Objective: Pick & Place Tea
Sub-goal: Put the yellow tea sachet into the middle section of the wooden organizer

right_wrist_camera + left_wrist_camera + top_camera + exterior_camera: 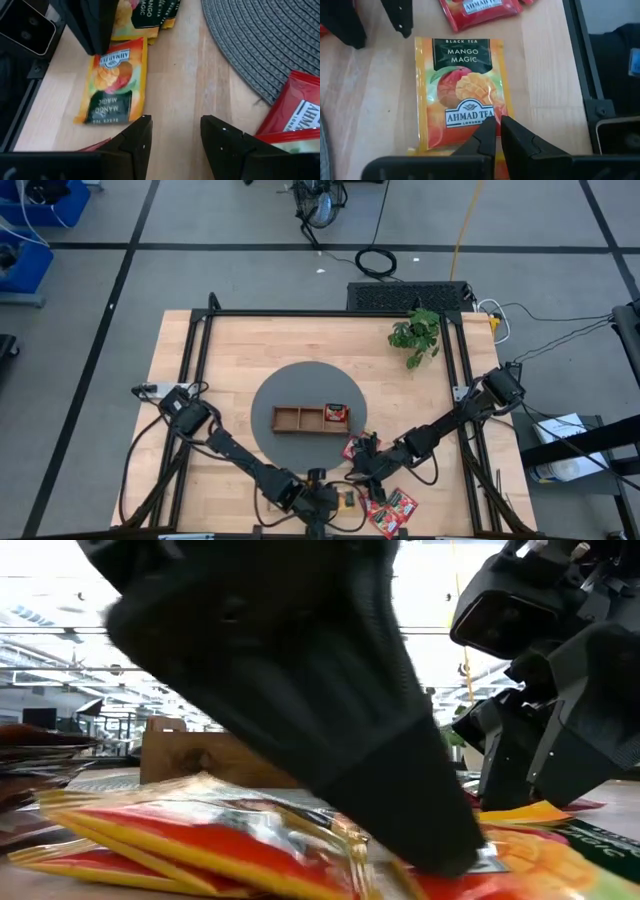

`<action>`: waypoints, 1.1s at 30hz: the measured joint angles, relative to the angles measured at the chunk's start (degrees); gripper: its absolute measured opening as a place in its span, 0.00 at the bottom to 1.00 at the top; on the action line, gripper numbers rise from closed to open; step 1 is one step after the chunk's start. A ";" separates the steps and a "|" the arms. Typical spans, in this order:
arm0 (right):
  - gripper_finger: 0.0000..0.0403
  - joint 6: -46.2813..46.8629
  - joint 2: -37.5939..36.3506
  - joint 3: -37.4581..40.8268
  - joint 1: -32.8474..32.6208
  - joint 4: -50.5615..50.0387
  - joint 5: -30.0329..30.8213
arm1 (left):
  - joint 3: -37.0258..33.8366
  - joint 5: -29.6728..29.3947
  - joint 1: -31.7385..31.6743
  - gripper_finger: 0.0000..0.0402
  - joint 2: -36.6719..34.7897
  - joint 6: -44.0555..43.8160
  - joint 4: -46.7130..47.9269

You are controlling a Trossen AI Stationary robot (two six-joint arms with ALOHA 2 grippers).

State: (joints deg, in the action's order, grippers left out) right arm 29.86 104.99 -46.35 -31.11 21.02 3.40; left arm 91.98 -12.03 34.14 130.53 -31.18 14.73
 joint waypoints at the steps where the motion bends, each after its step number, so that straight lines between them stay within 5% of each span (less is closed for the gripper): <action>1: 0.39 0.40 0.00 0.00 0.02 0.20 -0.74 | 0.00 0.02 -0.12 0.09 0.04 -0.39 0.14; 27: 0.38 11.13 -0.09 1.55 2.19 0.92 -18.27 | -5.53 -1.05 -0.32 0.09 0.61 -2.57 -6.87; 33: 0.37 11.34 -0.07 1.57 2.07 0.93 -18.11 | -5.56 -1.73 -0.41 0.09 0.61 -1.98 -7.81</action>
State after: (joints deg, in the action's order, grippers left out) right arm 41.20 104.92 -44.77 -29.04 21.94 -14.71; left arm 86.42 -13.76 33.74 131.13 -33.16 6.92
